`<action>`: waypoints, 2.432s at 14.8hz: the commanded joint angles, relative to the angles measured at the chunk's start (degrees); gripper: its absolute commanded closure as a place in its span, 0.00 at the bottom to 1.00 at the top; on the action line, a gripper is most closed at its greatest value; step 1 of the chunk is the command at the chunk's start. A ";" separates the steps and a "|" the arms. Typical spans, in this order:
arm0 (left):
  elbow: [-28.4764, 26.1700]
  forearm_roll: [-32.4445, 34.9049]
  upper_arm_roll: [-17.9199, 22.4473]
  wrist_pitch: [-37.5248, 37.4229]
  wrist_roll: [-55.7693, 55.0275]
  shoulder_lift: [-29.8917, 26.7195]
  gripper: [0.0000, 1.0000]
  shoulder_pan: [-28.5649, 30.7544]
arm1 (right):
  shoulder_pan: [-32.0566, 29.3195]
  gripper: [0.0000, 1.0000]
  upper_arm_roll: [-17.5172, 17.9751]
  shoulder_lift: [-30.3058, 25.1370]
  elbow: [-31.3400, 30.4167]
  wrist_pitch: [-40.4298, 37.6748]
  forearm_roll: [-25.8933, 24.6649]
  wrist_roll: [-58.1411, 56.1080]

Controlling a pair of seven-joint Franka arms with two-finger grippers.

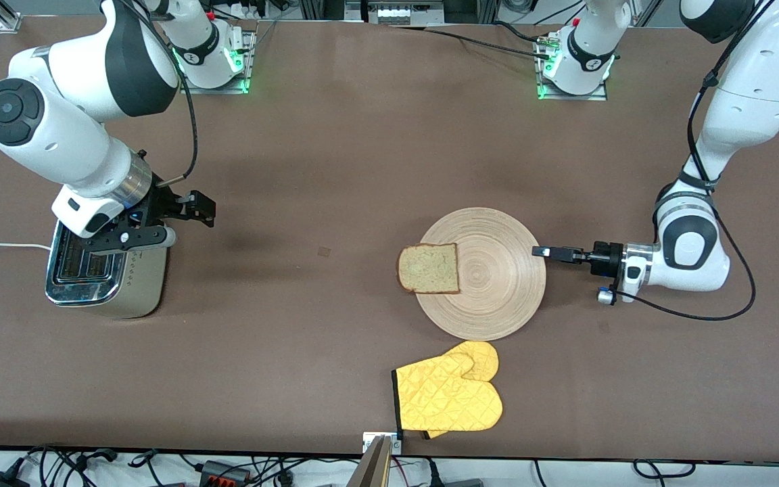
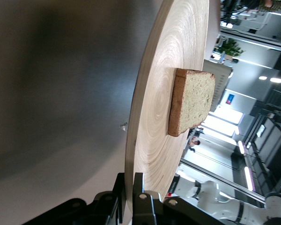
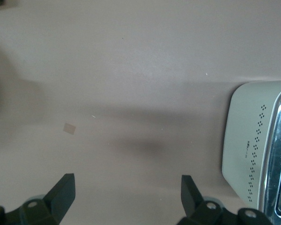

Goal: Move plate and put bread in toaster
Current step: 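Slide the wooden plate with the left gripper toward the right gripper, then grasp the bread slice with the right gripper while the left gripper withdraws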

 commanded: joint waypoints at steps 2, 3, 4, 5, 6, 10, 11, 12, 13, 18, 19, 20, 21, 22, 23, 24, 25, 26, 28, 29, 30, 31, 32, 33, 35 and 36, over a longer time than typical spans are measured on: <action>0.02 -7.41 -0.90 4.00 1.02 -0.24 0.99 -7.18 | 0.22 0.00 -0.36 0.25 0.00 0.00 0.81 0.95; 0.20 -7.59 -1.07 6.55 2.15 -0.32 1.00 -9.11 | 0.14 0.00 -0.36 0.25 0.00 0.00 0.81 1.30; 0.29 -9.42 -1.07 7.62 2.60 -0.32 1.00 -10.53 | 0.05 0.00 -0.36 0.51 -0.08 0.00 0.81 1.65; 0.20 -11.53 -1.07 8.59 3.12 -0.24 1.00 -12.28 | 0.05 0.00 -0.36 0.69 -0.09 0.08 0.81 2.18; 0.11 -12.77 -1.07 9.73 3.83 -0.15 1.00 -14.30 | 0.13 0.00 -0.36 1.21 0.00 0.17 0.81 2.27; 0.20 -16.10 -1.07 15.18 6.37 0.20 1.00 -19.67 | 0.40 0.00 -0.36 2.44 -0.09 0.61 0.81 2.53; 0.11 -17.68 -1.07 15.80 7.86 0.99 1.00 -20.38 | 0.40 0.00 -0.27 2.71 -0.09 0.70 0.90 2.53; 0.20 -18.40 -1.07 15.80 9.35 1.69 1.00 -21.17 | 0.40 0.00 -0.27 2.97 -0.17 0.61 1.59 2.53; 0.29 -18.49 -1.07 15.89 10.33 2.22 1.00 -21.44 | 0.40 0.00 -0.36 3.41 -0.17 0.61 2.73 2.53; -0.94 -18.93 -0.99 17.03 10.34 2.93 1.00 -23.28 | 0.40 0.00 -0.36 5.78 -0.09 1.14 3.53 2.53; -1.03 -18.93 -0.99 17.38 10.25 3.01 1.00 -23.37 | 0.49 0.00 -0.27 6.22 -0.17 1.66 4.49 2.53; -1.12 -18.93 -0.99 17.73 9.81 3.01 0.99 -23.89 | 0.57 0.00 -0.36 7.01 -0.17 1.75 5.55 2.53; -1.12 -18.93 -0.99 17.83 9.46 3.01 0.94 -24.07 | 0.58 0.00 -0.36 7.89 -0.17 2.02 7.12 2.53; -1.12 -18.93 -0.99 17.83 9.28 3.01 0.84 -24.07 | 0.49 0.00 -0.36 8.68 -0.17 2.45 8.62 2.53; -1.12 -18.93 -0.99 17.83 9.37 3.01 0.83 -24.07 | 0.49 0.00 -0.27 9.04 -0.35 2.72 9.76 2.53; -1.21 -18.93 -0.99 17.83 9.28 3.62 0.75 -23.81 | 0.49 0.00 -0.27 9.56 -0.35 2.72 10.04 2.53; -1.12 -18.84 -0.99 17.83 9.11 3.98 0.62 -23.72 | 0.57 0.00 -0.36 9.83 -0.44 2.81 10.13 2.62; -1.21 -18.84 -0.72 17.83 9.02 3.89 0.51 -23.37 | 0.58 0.00 -0.27 10.61 -0.44 2.81 10.82 2.71; -1.29 -17.71 1.20 17.30 8.49 3.37 0.51 -22.67 | 0.49 0.00 -0.36 12.28 -0.52 2.81 14.24 2.71; -1.99 -16.13 2.60 16.34 8.14 2.32 0.51 -21.97 | 0.49 0.00 -0.27 13.25 -0.52 2.81 15.74 2.71; -2.08 -13.16 3.92 14.33 7.62 1.44 0.51 -20.83 | 0.49 0.00 -0.27 14.30 -0.52 2.90 17.75 2.71; -1.39 -8.95 5.15 11.44 7.09 1.26 0.51 -18.91 | 0.49 0.00 -0.27 15.79 -0.44 2.90 21.52 2.71; -1.03 -4.47 5.52 8.37 5.95 0.30 0.51 -16.89 | 0.23 0.00 -0.36 17.20 -0.52 2.99 25.64 2.45; -0.94 -0.25 5.69 6.86 4.98 -1.19 0.51 -14.69 | 0.22 0.00 -0.36 18.26 -0.52 3.07 28.21 1.92; -0.16 8.10 5.69 3.26 1.31 -4.88 0.51 -10.47 | 0.84 0.00 -0.27 19.67 -0.52 4.30 28.93 2.09; 2.46 13.19 5.78 0.71 -1.15 -5.77 0.50 -9.23 | 1.36 0.00 -0.27 20.46 -0.52 4.65 28.94 2.10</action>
